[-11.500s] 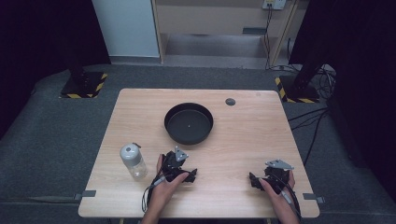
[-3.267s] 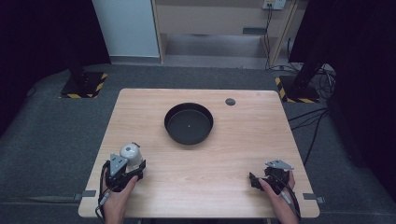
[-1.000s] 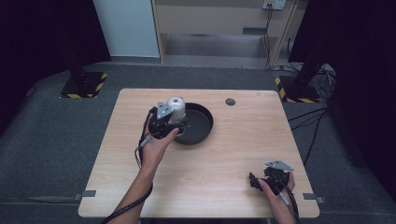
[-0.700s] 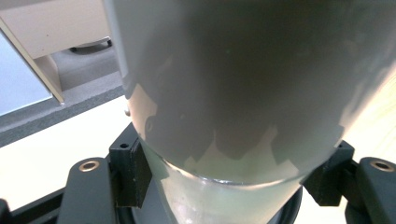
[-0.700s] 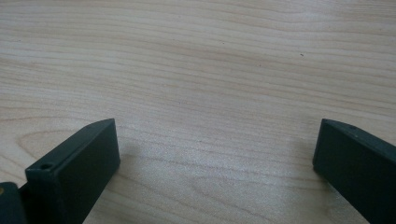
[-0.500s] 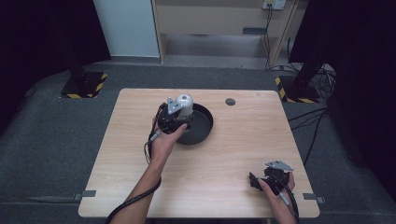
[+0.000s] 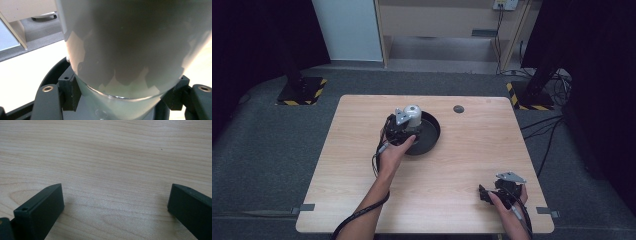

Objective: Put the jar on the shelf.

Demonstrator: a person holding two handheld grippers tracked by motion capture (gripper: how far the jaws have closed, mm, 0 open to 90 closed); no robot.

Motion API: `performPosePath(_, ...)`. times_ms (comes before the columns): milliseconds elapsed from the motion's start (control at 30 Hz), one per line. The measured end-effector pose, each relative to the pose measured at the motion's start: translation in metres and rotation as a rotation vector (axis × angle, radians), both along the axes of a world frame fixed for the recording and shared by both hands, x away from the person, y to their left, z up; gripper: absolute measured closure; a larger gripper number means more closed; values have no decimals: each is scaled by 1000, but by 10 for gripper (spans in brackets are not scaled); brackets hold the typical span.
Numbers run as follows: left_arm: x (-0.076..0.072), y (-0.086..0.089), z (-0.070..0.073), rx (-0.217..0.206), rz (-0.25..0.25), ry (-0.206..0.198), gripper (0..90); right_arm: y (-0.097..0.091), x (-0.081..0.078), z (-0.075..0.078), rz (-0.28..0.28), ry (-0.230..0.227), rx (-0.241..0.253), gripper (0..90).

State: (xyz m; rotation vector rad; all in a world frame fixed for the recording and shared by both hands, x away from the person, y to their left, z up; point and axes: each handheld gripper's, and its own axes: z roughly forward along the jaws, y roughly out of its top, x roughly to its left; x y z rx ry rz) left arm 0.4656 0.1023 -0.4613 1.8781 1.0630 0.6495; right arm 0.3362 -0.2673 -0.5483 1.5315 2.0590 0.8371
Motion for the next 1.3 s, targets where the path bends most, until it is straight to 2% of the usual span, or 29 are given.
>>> performPosePath(167, 0, 1, -4, 20, 2, -11, 292, 0, 0, 0, -1, 0, 0, 4)
performPosePath(300, 2, 2, -8, 7, 9, -7, 292, 0, 0, 0, 0, 0, -1, 4)
performPosePath(433, 2, 2, -14, 18, 10, 2, 292, 0, 0, 0, 1, 0, -1, 4)
performPosePath(600, 2, 1, -17, 8, 17, 5, 292, 0, 0, 0, -1, 0, 0, 4)
performPosePath(700, 3, 1, -18, -12, 23, 6, 292, 0, 0, 0, -1, 0, 0, 4)
performPosePath(900, 3, 1, -23, -3, 26, 16, 292, 0, 0, 0, 0, 0, 0, 4)
performPosePath(1300, 5, 5, -33, -13, 42, 22, 292, 0, 0, 0, 0, 0, 0, 4)
